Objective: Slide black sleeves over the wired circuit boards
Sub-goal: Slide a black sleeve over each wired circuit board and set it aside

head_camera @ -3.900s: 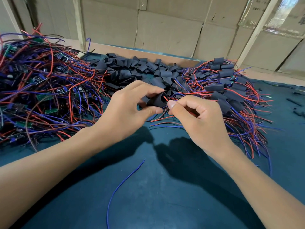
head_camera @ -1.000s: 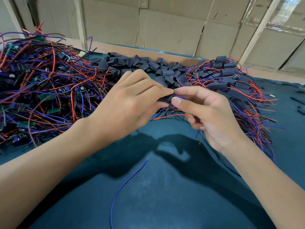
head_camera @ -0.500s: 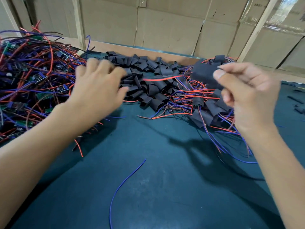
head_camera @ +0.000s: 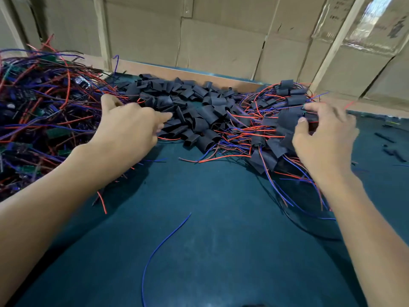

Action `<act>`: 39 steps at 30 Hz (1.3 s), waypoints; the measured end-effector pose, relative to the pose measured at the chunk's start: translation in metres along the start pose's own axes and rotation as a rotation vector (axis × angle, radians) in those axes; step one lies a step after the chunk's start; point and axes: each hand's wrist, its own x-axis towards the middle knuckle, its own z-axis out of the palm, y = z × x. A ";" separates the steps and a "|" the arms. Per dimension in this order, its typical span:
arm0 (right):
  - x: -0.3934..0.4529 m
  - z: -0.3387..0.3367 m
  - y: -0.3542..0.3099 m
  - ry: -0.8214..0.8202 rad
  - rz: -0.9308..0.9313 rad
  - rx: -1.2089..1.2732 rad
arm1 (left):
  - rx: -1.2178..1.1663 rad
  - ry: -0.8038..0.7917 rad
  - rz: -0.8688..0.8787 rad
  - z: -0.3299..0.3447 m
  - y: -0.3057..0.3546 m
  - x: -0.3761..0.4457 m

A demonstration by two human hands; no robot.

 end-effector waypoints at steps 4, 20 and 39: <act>-0.014 -0.002 -0.025 0.159 -0.278 0.133 | -0.220 0.175 0.192 -0.002 0.018 -0.004; -0.061 0.008 -0.089 -0.581 0.225 1.124 | -0.480 0.009 0.360 0.006 0.058 -0.024; -0.050 -0.001 -0.085 -0.198 0.348 0.838 | -0.277 -0.125 0.168 0.002 0.041 -0.013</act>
